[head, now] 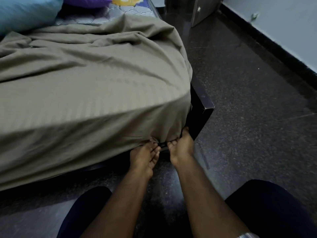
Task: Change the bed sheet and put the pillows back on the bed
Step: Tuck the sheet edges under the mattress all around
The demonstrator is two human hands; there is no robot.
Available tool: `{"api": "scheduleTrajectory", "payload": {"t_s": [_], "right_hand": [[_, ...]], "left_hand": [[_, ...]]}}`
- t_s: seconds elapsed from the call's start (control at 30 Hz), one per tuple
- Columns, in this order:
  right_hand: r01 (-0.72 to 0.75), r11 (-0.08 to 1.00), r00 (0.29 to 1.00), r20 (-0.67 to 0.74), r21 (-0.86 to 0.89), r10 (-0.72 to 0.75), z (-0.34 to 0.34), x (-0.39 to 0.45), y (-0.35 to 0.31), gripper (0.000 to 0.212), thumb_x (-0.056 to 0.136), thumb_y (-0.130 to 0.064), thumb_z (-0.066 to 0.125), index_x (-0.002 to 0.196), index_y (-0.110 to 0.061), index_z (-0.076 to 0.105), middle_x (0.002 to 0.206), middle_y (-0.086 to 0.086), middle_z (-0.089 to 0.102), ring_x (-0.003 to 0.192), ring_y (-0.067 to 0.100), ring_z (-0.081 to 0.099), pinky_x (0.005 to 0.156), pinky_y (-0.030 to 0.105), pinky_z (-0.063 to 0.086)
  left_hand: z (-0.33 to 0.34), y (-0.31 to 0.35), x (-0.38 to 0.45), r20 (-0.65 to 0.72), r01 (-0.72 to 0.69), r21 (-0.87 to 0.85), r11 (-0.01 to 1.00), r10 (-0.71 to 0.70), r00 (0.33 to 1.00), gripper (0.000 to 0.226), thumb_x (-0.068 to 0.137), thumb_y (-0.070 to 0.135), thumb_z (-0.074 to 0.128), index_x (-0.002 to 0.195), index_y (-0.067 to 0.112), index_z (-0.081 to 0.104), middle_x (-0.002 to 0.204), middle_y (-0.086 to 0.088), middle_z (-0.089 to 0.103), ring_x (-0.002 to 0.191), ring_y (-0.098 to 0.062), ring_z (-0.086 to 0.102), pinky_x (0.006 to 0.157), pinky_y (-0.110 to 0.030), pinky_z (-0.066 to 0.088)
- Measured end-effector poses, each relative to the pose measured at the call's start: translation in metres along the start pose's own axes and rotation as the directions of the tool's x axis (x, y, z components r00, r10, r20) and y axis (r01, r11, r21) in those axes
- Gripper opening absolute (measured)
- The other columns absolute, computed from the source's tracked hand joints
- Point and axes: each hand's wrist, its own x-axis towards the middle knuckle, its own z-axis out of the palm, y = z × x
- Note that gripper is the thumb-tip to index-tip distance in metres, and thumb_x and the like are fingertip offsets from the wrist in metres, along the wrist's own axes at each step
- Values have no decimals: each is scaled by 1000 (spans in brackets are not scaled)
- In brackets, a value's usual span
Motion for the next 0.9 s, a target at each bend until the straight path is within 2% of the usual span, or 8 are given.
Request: {"api": "scheduleTrajectory", "payload": {"t_s": [0.07,0.13,0.37,0.47,0.53,0.67,0.77,0.9], "right_hand": [[211,920,967,-64,-331,-245,-14,2,12,19,101,-21,50,98,-16,68,93,4,72,87,20,68,74,35,59],[370,645,873,12,-668,-488,-26,8,19,19,94,-28,57,105,-16,68,95,5,73,85,23,70,79,45,59],[397,281,716,103,-874,-690,-41,8,8,17,92,-20,59,95,-11,73,90,14,73,85,35,67,76,38,54],[387,365,734,43,-847,-678,-41,10,16,22,89,-31,56,92,-17,73,84,10,74,78,32,69,74,40,56],[367,538,773,-73,-759,-630,-38,13,18,25,84,-41,53,87,-22,70,76,4,73,70,27,71,71,45,59],[324,921,904,-218,-215,-368,-17,6,19,17,97,-2,52,95,-12,66,88,11,72,74,14,69,73,31,58],[194,975,980,-71,108,-187,-6,4,21,28,98,2,45,117,-14,59,102,4,66,92,11,63,84,23,52],[31,974,999,-14,223,-29,3,1,10,19,99,-8,44,98,-11,63,87,1,68,81,11,62,78,23,50]], "left_hand": [[-5,-5,3,-60,-50,23,998,51,997,13,98,15,61,86,12,64,73,-1,69,48,-5,65,40,-15,46],[-10,-10,4,-102,-83,46,995,88,991,14,98,16,62,84,11,64,73,-2,67,45,-5,63,38,-14,43],[-13,-18,-3,-100,-89,66,994,95,990,19,96,23,66,83,10,61,70,-5,65,51,-11,64,38,-16,43],[-13,-15,-11,-51,-52,28,998,53,997,12,96,21,66,88,13,64,73,-3,65,62,-13,64,43,-17,46],[-12,-11,-14,33,-28,-35,999,29,999,8,98,18,61,97,12,67,81,-3,69,72,-14,67,53,-19,50],[-8,-9,-13,156,21,-113,993,-3,988,17,102,9,48,112,9,62,103,-5,72,93,-20,69,76,-27,52],[-5,-10,-13,172,55,-128,990,-32,985,24,102,7,44,120,7,59,108,-6,69,97,-21,67,83,-30,52],[-3,-7,-11,130,89,-213,973,-62,990,32,105,10,39,130,2,55,127,-13,64,106,-24,64,93,-35,50]]}}
